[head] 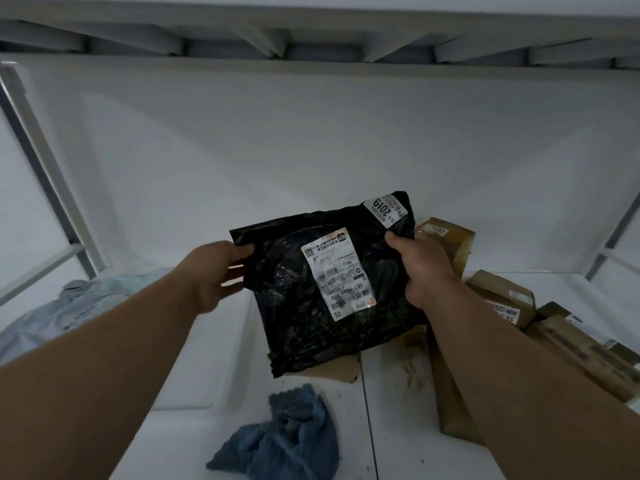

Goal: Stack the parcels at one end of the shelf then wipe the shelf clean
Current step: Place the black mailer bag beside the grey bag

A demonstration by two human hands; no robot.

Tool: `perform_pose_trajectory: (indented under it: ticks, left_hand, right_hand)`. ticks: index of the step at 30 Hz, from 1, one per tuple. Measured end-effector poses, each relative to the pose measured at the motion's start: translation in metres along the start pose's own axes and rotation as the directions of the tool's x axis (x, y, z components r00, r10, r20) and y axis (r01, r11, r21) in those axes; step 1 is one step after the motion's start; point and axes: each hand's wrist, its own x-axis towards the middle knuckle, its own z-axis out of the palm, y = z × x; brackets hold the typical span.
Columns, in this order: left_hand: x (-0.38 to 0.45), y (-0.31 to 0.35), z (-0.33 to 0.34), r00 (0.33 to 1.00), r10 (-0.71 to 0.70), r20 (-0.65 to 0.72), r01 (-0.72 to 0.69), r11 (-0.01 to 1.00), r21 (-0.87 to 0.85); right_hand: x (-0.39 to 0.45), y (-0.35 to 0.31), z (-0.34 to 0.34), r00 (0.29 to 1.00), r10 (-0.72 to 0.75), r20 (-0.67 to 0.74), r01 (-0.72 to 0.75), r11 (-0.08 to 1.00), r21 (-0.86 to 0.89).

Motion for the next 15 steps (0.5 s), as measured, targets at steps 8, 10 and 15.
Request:
perform_pose_trajectory:
  ticks: [8,10,15]
  left_hand:
    - [0.004,-0.020,0.006,0.991,-0.024,0.130,0.022,1.000,0.023]
    - [0.004,-0.017,0.008,0.995,0.017,0.095,-0.016,1.000,-0.007]
    - [0.004,-0.013,0.013,0.996,0.089,0.032,-0.088,0.995,-0.036]
  right_hand:
    - [0.003,0.007,-0.001,0.996,0.080,0.041,-0.083,0.992,0.090]
    - [0.003,0.008,-0.005,0.997,0.068,0.030,-0.070,0.996,0.062]
    - [0.003,0.013,-0.012,0.999,0.049,0.012,-0.049,0.999,0.022]
